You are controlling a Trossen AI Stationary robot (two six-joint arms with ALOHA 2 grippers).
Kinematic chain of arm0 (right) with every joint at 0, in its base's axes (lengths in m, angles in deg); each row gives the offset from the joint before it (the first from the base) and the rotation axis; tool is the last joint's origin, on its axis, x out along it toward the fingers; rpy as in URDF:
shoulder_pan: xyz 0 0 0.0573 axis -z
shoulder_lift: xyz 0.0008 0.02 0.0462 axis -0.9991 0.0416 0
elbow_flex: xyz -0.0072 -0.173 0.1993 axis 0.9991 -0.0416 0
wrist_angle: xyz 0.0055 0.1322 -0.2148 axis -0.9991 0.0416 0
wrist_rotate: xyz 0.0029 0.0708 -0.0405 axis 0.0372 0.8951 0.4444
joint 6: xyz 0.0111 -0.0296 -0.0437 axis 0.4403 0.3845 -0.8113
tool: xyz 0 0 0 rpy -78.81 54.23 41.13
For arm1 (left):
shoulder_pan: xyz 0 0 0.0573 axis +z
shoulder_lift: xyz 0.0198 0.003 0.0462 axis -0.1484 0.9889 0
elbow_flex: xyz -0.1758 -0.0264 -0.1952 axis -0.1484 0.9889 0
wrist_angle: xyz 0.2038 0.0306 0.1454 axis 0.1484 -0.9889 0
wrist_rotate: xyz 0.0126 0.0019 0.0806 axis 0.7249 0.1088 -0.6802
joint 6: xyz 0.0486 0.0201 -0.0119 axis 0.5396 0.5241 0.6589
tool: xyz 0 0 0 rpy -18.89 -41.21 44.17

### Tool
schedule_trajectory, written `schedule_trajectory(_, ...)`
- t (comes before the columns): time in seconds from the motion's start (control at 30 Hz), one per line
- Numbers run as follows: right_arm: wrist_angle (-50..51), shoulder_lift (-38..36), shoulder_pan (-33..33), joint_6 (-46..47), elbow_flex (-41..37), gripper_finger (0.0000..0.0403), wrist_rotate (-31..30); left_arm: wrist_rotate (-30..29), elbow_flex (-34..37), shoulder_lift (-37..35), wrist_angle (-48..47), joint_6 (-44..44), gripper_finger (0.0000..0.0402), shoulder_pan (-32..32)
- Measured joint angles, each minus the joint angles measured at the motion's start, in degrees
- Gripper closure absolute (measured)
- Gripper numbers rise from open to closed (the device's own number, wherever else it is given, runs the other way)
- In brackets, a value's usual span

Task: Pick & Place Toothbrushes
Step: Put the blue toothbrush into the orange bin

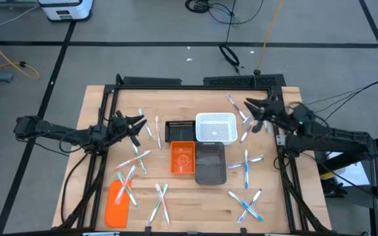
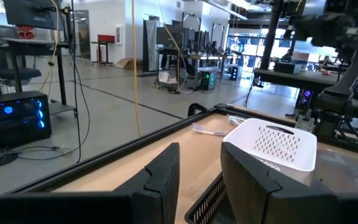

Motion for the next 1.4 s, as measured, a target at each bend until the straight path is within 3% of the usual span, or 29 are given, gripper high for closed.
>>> schedule_trajectory(0.1, 5.02, 4.8, 1.93, 0.28, 3.52, 0.0275, -0.3, 0.01, 0.0, 0.01, -0.02, -0.21, 0.0284, 0.0)
schedule_trajectory(0.27, 9.5, 10.93, 5.62, 3.6, 5.75, 0.023, -12.2, 0.01, 0.0, 0.02, -0.02, -0.8, 0.0284, 0.0)
schedule_trajectory(0.33, 13.27, 12.37, 7.73, 6.55, 6.66, 0.0221, -13.6, 0.01, -0.01, 0.0, -0.04, -0.84, 0.0284, 0.0)
schedule_trajectory(0.5, 24.78, 15.18, 13.1, 14.64, 8.5, 0.022, -11.06, 0.0, 0.0, 0.0, -0.04, -0.91, 0.0284, 0.0)
schedule_trajectory(0.83, 34.18, 19.65, 20.02, 8.23, 8.8, 0.0235, 2.37, -0.01, -0.02, 0.02, -0.04, -0.91, 0.0284, 0.0)
schedule_trajectory(1.2, 44.76, 23.4, 20.24, -2.44, 8.8, 0.0238, 6.43, -0.02, 0.0, 0.02, -0.07, -0.87, 0.0284, 0.0)
schedule_trajectory(1.4, 45.23, 27.89, 16.78, -6.71, 8.8, 0.0239, 6.54, -0.03, 0.0, 0.01, -0.09, -0.83, 0.0284, 0.01)
